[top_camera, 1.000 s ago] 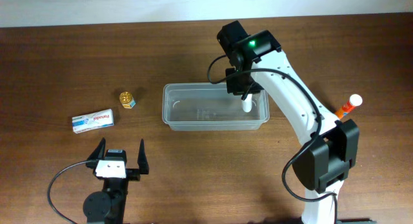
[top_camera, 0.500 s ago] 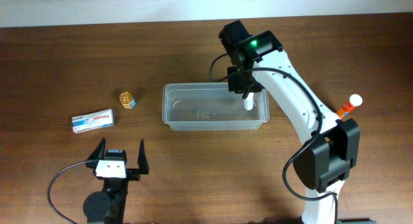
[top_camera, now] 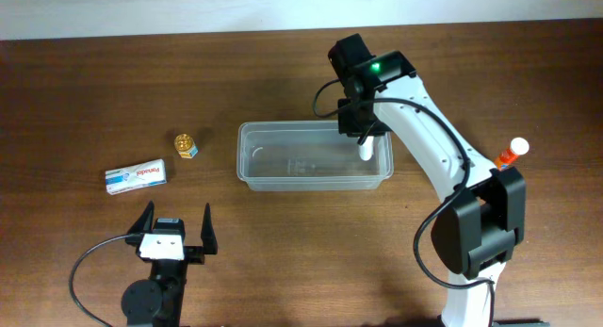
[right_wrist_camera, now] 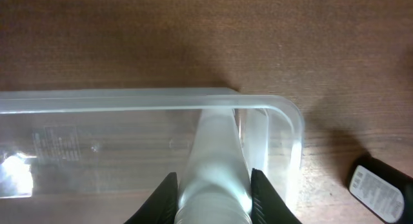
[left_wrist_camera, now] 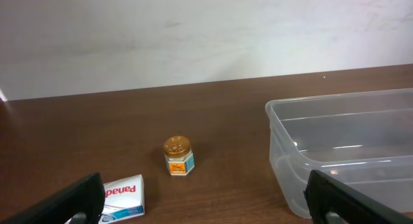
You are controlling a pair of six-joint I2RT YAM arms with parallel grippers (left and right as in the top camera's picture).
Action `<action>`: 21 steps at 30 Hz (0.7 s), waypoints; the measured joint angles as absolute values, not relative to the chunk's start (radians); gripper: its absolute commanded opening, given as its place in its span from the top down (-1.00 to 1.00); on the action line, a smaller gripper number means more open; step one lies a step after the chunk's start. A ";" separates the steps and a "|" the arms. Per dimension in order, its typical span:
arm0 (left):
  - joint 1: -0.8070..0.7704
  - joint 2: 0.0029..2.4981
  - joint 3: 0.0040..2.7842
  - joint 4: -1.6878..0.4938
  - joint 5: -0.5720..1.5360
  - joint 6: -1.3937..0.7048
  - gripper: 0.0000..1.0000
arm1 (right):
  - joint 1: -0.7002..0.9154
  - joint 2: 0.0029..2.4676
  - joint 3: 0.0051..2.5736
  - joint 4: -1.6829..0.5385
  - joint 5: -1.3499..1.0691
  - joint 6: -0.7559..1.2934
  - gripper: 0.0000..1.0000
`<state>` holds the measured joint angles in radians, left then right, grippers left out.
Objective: Pack container
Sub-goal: 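Lower the spray bottle into the container's right end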
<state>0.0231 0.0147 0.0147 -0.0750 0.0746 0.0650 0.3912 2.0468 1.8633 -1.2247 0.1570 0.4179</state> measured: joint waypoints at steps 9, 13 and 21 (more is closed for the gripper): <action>0.023 0.015 0.015 -0.075 0.075 0.065 -0.99 | 0.391 2.047 1.818 -1.171 0.148 0.418 0.56; 0.023 0.015 0.015 -0.075 0.075 0.065 -0.99 | 0.391 2.047 1.805 -1.153 0.141 0.418 0.56; 0.023 0.015 0.015 -0.075 0.075 0.065 -0.99 | 0.384 2.047 1.774 -1.136 0.136 0.418 0.56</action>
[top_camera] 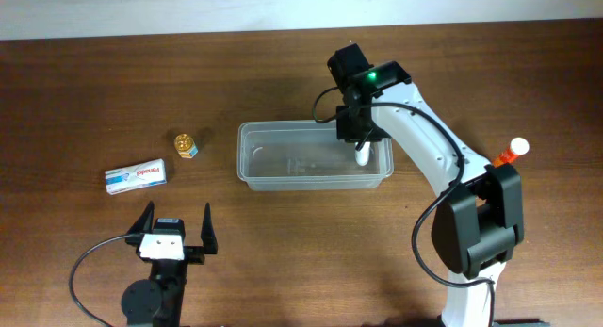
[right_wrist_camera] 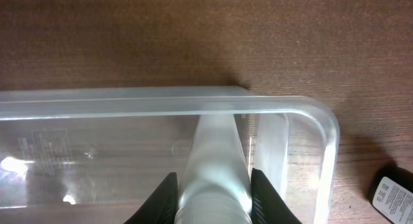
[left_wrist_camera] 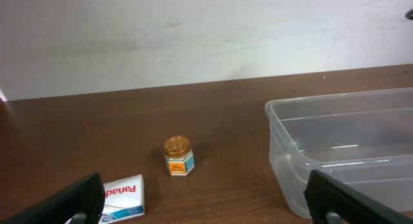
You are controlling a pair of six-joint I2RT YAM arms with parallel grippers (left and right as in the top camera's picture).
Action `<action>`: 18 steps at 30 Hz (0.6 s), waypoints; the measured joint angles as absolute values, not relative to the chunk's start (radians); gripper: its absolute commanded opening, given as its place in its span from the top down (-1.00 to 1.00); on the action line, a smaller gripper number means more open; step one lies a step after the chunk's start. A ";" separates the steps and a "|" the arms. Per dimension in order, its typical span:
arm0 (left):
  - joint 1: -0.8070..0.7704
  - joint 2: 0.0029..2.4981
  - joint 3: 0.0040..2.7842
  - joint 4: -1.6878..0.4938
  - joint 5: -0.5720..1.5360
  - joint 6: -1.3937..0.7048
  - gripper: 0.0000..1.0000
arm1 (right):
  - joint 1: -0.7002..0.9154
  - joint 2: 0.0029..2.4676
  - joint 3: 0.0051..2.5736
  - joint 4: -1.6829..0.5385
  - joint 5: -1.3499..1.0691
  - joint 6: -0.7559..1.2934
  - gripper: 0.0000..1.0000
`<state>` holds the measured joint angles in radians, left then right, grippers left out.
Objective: Pack container
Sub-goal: 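Lower the spray bottle into the container's right end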
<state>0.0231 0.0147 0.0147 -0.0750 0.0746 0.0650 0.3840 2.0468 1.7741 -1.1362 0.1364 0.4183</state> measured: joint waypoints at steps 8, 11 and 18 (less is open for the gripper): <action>0.023 0.015 0.015 -0.075 0.075 0.065 -0.99 | 0.350 2.047 1.774 -1.135 0.130 0.419 0.56; 0.023 0.015 0.015 -0.075 0.075 0.065 -0.99 | 0.348 2.047 1.774 -1.133 0.130 0.418 0.56; 0.023 0.015 0.015 -0.075 0.075 0.065 -0.99 | 0.348 2.049 1.774 -1.121 0.102 0.418 0.56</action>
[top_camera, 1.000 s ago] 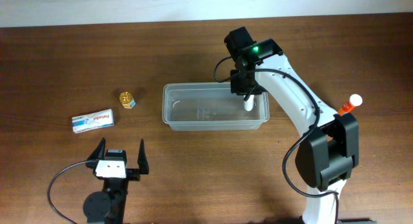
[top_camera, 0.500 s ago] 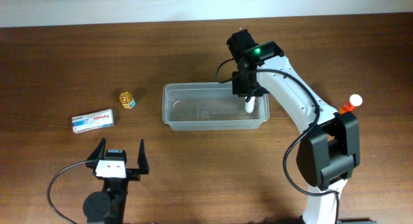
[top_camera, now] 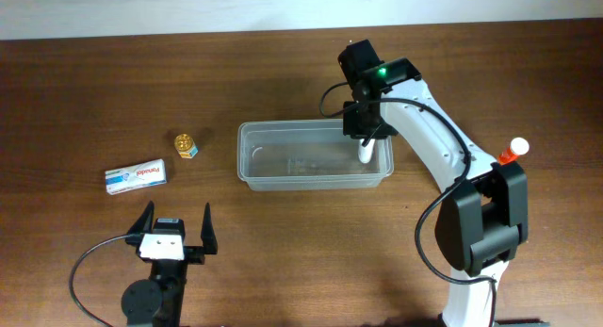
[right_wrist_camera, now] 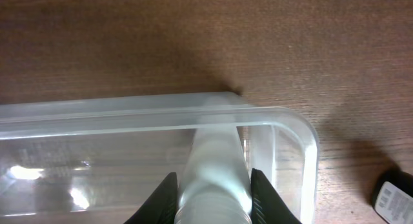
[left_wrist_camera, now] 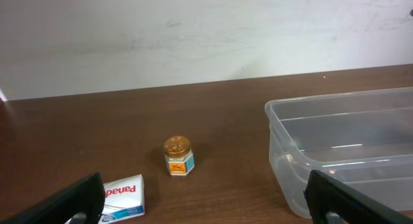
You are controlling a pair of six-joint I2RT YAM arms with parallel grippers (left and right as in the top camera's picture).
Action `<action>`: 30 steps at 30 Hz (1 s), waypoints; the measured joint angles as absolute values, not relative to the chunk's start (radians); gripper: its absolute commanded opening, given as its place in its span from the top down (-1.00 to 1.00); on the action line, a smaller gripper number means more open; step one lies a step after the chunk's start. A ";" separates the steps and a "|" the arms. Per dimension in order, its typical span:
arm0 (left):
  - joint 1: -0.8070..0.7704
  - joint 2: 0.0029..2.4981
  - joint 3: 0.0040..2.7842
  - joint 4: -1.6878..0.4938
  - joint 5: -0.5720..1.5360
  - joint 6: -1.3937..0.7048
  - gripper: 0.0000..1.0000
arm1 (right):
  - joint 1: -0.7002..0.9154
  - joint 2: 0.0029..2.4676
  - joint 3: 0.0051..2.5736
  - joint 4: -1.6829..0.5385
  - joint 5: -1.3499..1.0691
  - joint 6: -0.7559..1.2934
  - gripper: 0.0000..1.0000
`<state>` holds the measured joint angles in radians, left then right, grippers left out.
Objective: Pack container
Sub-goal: 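Lower the spray bottle into the container's right end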
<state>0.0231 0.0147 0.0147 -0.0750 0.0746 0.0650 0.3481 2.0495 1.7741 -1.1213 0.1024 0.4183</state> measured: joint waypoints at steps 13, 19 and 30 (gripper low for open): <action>0.023 0.015 0.015 -0.075 0.074 0.065 -0.99 | 0.348 2.050 1.774 -1.113 0.084 0.418 0.55; 0.023 0.015 0.015 -0.075 0.075 0.065 -0.99 | 0.348 2.050 1.774 -1.114 0.084 0.408 0.44; 0.023 0.015 0.015 -0.075 0.074 0.065 -0.99 | 0.348 2.056 1.774 -1.118 0.084 0.407 0.44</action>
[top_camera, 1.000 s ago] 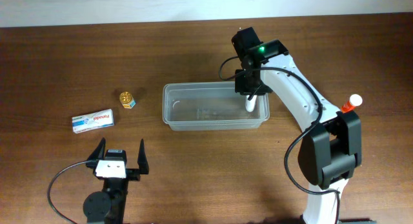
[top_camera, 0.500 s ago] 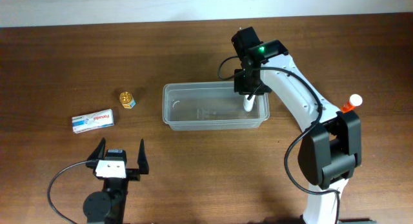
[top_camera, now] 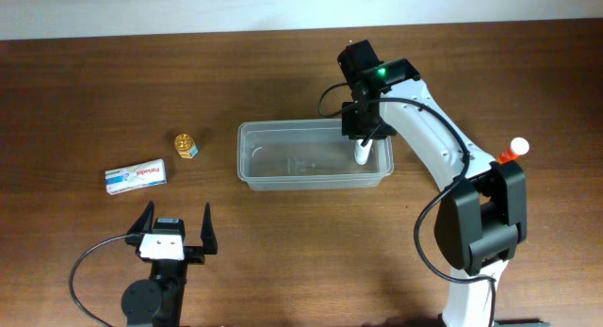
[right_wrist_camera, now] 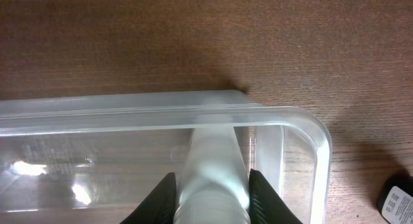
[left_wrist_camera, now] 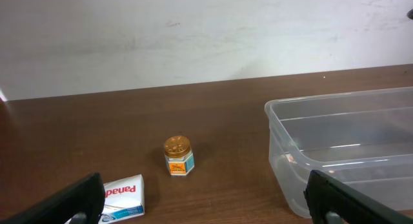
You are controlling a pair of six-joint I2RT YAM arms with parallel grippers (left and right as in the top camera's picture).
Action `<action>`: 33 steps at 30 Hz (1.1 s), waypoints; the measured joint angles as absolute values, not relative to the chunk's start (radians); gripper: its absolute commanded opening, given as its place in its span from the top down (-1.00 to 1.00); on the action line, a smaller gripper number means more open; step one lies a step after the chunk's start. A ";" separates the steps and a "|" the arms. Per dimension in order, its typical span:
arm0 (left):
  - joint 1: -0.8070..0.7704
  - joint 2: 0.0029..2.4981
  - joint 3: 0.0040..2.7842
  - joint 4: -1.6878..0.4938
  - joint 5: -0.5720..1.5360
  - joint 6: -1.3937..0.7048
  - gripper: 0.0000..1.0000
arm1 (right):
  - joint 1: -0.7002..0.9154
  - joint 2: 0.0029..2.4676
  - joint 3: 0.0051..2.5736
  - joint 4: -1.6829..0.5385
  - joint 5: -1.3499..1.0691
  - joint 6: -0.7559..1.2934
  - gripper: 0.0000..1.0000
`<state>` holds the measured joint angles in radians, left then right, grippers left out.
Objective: Pack container
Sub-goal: 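Lower the spray bottle into the container's right end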
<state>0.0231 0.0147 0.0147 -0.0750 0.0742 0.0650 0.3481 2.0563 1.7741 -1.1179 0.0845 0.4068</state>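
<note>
A clear plastic container [top_camera: 311, 155] lies in the middle of the table. My right gripper [top_camera: 363, 143] hangs over its right end, shut on a white tube [right_wrist_camera: 213, 166] whose tip points down inside the container [right_wrist_camera: 97, 153]. The tube's lower end [top_camera: 362, 155] shows inside the right end in the overhead view. A small gold-lidded jar [top_camera: 186, 143] and a white Panadol box [top_camera: 136, 175] lie left of the container. My left gripper [top_camera: 175, 235] rests open near the front edge, its fingers [left_wrist_camera: 77, 198] empty; jar [left_wrist_camera: 178, 155] and box [left_wrist_camera: 122, 195] lie ahead of it.
A white-and-orange glue stick [top_camera: 512, 153] lies at the right by the right arm's base. A dark label-bearing object [right_wrist_camera: 397, 201] sits on the table right of the container. A pale wall runs behind the table's far edge.
My right gripper with the tube has shifted very slightly; the container's right corner sits a little farther right in the wrist view. The left arm and the loose items have not moved.
Throughout, my right gripper stayed shut on the white tube over the container's right end, its tip inside. It shifted a little between moments, slightly left and then back right. The left gripper stayed open and still, and jar and box kept their places.
</note>
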 measured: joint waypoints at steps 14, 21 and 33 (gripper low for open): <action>0.023 0.015 0.015 -0.075 0.075 0.065 -0.99 | 0.347 2.059 1.774 -1.121 0.086 0.406 0.44; 0.023 0.015 0.015 -0.075 0.075 0.065 -0.99 | 0.332 2.059 1.774 -1.140 0.085 0.405 0.45; 0.023 0.015 0.015 -0.075 0.075 0.065 -0.99 | 0.317 2.059 1.774 -1.143 0.085 0.339 0.22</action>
